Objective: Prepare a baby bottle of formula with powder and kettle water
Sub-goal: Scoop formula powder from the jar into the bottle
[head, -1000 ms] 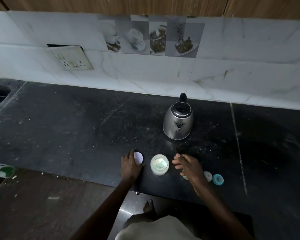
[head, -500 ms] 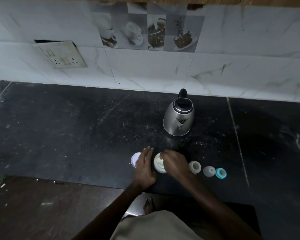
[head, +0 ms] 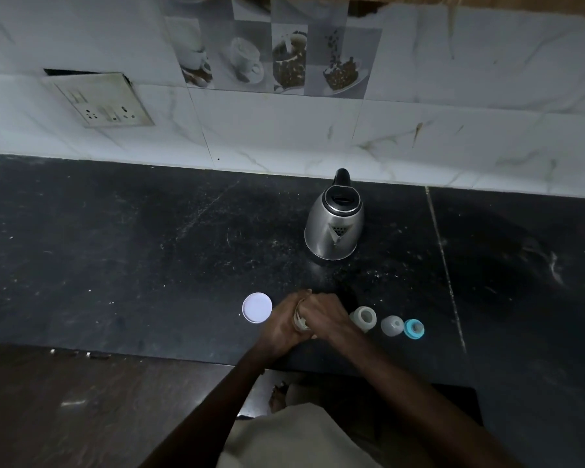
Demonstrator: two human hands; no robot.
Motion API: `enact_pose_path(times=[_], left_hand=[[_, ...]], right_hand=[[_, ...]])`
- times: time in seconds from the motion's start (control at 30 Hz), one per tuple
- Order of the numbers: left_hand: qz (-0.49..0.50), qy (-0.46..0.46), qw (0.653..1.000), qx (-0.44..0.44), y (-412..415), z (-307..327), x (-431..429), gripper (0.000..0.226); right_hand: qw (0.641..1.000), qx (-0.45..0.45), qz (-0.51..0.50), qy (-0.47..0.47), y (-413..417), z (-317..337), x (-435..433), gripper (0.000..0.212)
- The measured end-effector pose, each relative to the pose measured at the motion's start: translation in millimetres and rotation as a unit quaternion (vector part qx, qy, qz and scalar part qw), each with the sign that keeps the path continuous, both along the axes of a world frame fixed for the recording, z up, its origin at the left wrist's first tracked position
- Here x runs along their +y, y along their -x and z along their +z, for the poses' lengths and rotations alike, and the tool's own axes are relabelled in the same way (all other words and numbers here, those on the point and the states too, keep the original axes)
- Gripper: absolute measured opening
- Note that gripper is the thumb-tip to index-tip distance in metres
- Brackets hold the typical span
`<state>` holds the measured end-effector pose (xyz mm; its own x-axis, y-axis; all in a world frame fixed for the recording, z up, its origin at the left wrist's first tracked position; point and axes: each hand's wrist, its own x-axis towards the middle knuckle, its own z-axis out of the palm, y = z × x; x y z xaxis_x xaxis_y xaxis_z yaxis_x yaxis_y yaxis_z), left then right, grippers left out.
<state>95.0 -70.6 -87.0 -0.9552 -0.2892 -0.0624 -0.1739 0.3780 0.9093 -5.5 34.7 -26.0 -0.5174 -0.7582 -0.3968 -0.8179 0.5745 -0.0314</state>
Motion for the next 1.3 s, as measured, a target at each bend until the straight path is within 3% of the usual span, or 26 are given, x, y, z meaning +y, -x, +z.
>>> enact_pose_path(times=[0.2, 0.43, 0.57, 0.63, 0.77, 0.87, 1.0, 1.3], left_hand=[[-0.062, 0.061, 0.996, 0.001, 5.0, 1.8, -1.1, 0.090], [-0.063, 0.063, 0.996, -0.008, 5.1, 3.0, 0.4, 0.089], [-0.044, 0.043, 0.997, -0.035, 7.1, 0.4, -3.5, 0.092], [-0.034, 0.022, 0.998, -0.036, 4.0, 2.0, -8.8, 0.091], [-0.053, 0.035, 0.998, -0.027, 1.8, 3.3, -8.8, 0.098], [-0.072, 0.051, 0.996, -0.019, -2.9, 0.8, -2.8, 0.097], [-0.093, 0.102, 0.990, 0.006, -2.0, 7.0, 1.7, 0.087], [-0.136, 0.194, 0.971, 0.032, 6.5, 16.1, 9.3, 0.077]], right_hand=[[0.999, -0.013, 0.020, -0.023, 4.0, -0.8, 9.7, 0.020], [0.982, -0.116, -0.110, -0.104, 5.6, -4.2, 0.7, 0.030], [0.990, -0.106, -0.083, 0.044, 6.9, 8.9, 19.5, 0.031], [0.973, -0.106, -0.109, 0.176, 3.3, 2.7, 38.2, 0.026], [0.960, 0.028, -0.058, 0.273, -4.0, 0.0, 55.3, 0.010], [0.970, 0.114, 0.033, 0.210, -15.5, 9.9, 52.6, 0.004], [0.979, 0.123, -0.018, 0.161, -20.2, -2.2, 58.6, 0.038], [0.979, 0.086, -0.133, 0.129, -21.6, -35.3, 65.0, 0.020]])
